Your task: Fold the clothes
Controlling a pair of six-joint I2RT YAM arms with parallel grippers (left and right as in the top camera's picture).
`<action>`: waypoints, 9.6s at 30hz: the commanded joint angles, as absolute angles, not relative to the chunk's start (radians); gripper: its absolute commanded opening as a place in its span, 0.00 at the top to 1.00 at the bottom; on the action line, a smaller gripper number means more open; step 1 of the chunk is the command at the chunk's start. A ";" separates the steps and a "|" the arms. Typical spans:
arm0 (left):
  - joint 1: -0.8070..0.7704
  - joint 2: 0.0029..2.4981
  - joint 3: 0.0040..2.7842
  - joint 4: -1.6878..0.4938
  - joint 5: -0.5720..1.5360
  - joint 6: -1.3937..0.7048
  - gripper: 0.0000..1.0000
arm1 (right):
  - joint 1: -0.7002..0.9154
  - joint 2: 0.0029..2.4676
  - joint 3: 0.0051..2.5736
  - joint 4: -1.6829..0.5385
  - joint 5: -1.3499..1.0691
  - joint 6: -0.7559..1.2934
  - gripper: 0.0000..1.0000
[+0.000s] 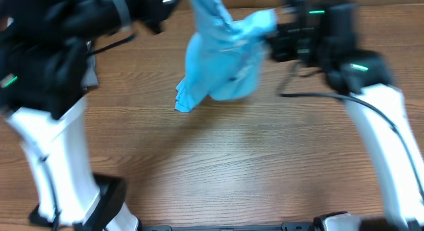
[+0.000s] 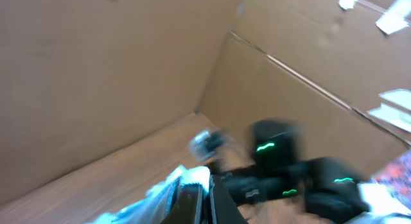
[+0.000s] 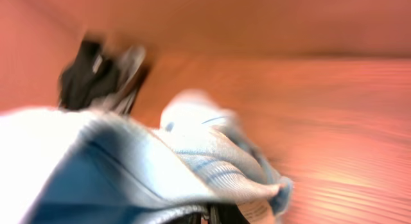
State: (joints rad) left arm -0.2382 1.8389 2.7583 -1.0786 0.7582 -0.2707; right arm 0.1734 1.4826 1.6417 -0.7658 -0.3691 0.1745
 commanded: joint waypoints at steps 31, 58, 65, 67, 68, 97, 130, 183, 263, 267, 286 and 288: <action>0.246 2.294 2.770 -1.467 0.655 -0.094 0.26 | 0.572 1.519 1.719 -1.060 0.039 0.469 0.00; -0.273 2.260 2.228 -1.690 0.437 0.071 0.24 | -0.142 1.736 1.625 -1.403 0.039 0.463 0.04; -0.340 2.261 2.075 -1.690 0.396 0.112 0.23 | -0.139 1.832 1.605 -1.450 0.039 0.463 0.11; -0.341 2.261 2.038 -1.690 0.385 0.112 0.23 | -0.139 1.835 1.554 -1.425 0.040 0.463 0.18; -0.341 2.261 2.025 -1.690 0.385 0.112 0.23 | -0.139 1.835 1.532 -1.411 0.040 0.463 0.20; -0.341 2.261 1.555 -1.419 0.290 -0.027 0.23 | -0.175 1.845 1.264 -1.036 -0.030 0.439 0.31; -0.339 2.261 1.526 -1.381 0.304 -0.018 0.48 | -0.175 1.845 1.119 -0.846 0.010 0.389 0.57; -0.100 2.105 1.858 -1.459 0.307 -0.034 0.96 | -0.326 1.840 1.788 -1.101 0.051 0.343 0.96; -0.712 2.292 1.634 -1.187 0.055 -0.052 0.96 | -0.407 1.867 1.791 -1.225 -0.054 0.340 0.00; -0.699 2.283 1.671 -1.259 0.024 -0.075 0.96 | -0.407 1.867 1.791 -1.225 -0.054 0.341 0.00; -0.398 1.813 1.802 -1.515 -0.046 -0.173 0.96 | -0.407 1.880 1.681 -1.285 -0.054 0.390 0.00; -0.350 1.782 1.802 -1.551 -0.101 -0.216 0.96 | -0.407 1.880 1.633 -1.275 -0.054 0.390 0.00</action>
State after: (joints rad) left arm -0.4034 1.8248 1.7889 -1.5188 -0.0242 -0.1532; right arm -0.4049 1.8748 1.6829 -1.2842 -0.0486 0.3740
